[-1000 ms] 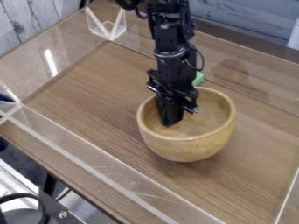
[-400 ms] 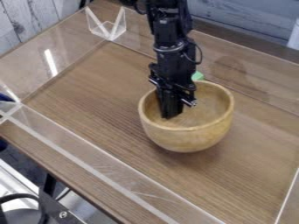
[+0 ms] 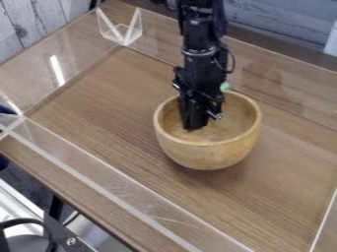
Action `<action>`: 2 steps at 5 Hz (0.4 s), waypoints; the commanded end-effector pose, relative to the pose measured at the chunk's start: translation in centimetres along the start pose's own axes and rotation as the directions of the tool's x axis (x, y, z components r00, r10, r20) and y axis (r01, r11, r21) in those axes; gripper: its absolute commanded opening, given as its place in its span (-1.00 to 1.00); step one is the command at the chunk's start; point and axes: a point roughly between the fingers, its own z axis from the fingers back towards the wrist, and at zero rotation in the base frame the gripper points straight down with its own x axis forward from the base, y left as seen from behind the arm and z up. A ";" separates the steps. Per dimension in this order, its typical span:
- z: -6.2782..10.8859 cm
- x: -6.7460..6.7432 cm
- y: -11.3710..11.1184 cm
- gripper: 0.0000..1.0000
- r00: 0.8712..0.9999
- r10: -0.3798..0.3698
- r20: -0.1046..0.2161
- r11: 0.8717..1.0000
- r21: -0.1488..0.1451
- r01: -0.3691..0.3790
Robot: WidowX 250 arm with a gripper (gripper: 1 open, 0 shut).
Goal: Put the green block in the brown bowl
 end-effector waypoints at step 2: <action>-1.3 0.8 -3.0 -1.00 0.997 -0.068 -0.022 0.998 0.004 0.069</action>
